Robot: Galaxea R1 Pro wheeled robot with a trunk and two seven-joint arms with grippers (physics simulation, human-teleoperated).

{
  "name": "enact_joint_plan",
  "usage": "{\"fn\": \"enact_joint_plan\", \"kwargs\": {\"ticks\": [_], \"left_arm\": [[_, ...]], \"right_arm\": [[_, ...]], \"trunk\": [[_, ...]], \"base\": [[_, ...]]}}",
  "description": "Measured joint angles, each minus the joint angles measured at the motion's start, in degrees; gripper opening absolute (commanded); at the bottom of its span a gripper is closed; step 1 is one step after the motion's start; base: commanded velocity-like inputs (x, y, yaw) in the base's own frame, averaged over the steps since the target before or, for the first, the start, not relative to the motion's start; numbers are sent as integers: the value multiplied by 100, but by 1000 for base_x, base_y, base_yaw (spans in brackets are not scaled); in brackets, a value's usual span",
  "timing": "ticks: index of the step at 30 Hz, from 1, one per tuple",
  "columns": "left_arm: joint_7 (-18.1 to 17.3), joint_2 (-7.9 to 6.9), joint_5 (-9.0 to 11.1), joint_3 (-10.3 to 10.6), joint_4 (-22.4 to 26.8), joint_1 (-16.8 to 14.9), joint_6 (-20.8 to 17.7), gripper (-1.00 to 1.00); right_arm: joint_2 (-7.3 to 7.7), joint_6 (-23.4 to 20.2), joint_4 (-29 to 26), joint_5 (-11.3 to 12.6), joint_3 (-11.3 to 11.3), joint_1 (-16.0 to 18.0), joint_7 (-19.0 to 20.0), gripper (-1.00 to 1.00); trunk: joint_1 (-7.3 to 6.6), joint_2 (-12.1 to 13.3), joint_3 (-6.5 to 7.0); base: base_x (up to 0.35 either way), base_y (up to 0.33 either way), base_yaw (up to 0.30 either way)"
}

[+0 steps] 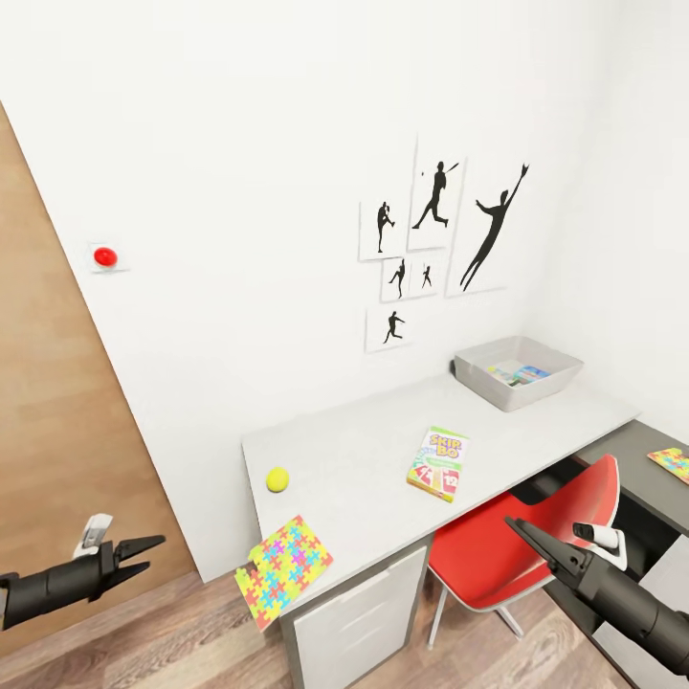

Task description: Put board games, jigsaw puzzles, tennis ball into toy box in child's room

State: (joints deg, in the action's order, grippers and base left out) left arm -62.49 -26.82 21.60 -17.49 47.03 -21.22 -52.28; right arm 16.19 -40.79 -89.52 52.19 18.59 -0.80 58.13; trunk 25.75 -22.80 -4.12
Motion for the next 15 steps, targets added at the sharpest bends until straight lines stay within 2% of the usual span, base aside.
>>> {"fn": "enact_joint_plan", "kwargs": {"ticks": [4, 8, 12, 15], "left_arm": [[149, 49, 0, 2, -2, 0, 1, 100], [512, 130, 25, 4, -7, 0, -1, 100], [869, 243, 48, 6, -9, 0, 2, 100], [943, 295, 54, 6, -6, 0, 3, 100]], "right_arm": [[3, -30, -21, 12, 16, 0, 4, 100], [4, -71, -36, 46, 106, 0, 29, 100], [4, -96, -37, 64, 215, 0, 195, 100], [4, -99, -32, 63, 237, 0, 356, 100]], "trunk": [[66, -119, -54], [154, -280, -126], [242, -441, -198], [308, -562, -252]], "base": [[0, 0, 0], [0, 0, 0], [0, 0, 0], [0, 0, 0]]}}
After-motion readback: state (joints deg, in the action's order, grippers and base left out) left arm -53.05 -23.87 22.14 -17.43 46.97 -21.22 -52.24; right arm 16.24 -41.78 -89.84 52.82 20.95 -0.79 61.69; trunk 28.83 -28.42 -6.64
